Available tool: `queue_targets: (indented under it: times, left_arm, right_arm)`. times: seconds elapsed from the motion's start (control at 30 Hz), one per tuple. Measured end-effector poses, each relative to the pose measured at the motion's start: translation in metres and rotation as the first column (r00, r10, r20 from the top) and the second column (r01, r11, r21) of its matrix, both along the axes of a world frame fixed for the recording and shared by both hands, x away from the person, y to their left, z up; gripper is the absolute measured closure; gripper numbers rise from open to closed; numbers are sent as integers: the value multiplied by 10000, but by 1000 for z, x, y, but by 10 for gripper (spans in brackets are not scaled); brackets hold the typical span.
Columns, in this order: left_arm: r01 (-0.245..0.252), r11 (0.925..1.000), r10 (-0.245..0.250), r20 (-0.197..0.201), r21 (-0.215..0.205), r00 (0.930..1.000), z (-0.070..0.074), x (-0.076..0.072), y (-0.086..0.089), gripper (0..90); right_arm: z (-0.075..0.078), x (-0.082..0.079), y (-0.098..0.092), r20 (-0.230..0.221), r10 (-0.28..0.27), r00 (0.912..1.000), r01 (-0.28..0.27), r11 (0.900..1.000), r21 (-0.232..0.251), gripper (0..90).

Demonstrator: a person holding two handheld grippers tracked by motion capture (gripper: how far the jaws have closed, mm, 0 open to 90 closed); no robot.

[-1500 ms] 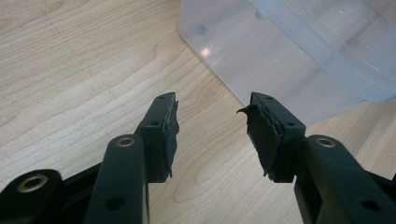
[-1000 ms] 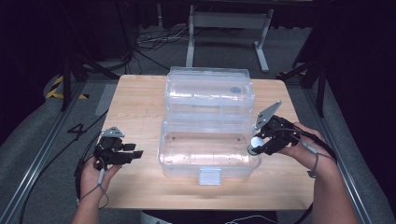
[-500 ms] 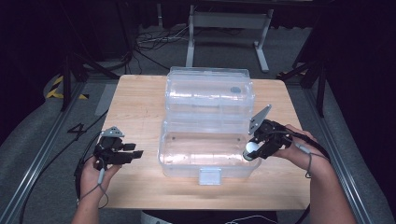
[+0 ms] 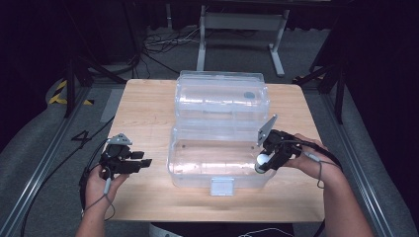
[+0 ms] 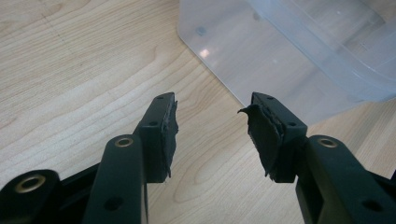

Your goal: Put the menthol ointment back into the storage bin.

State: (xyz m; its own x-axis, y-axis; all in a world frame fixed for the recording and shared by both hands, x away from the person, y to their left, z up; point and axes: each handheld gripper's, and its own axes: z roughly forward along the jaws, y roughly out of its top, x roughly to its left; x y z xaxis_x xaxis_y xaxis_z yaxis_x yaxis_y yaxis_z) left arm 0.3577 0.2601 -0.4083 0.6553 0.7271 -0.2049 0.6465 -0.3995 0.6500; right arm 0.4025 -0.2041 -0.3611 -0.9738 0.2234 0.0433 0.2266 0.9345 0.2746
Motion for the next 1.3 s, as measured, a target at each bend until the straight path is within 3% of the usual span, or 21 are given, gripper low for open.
queue_targets:
  times: [0.5, 1.3]
  left_arm:
    - [-11, 10000, 11, -63, -50, 10000, 0, 0, -1, 521]
    - [13, 10000, -14, -122, -53, 9999, -1, 0, -1, 515]
  right_arm:
    - [-20, 8, 5, -468, 145, 9988, -166, 9989, -437, 504]
    - [-38, 11, 14, -646, 394, 9971, -476, 9902, -1310, 503]
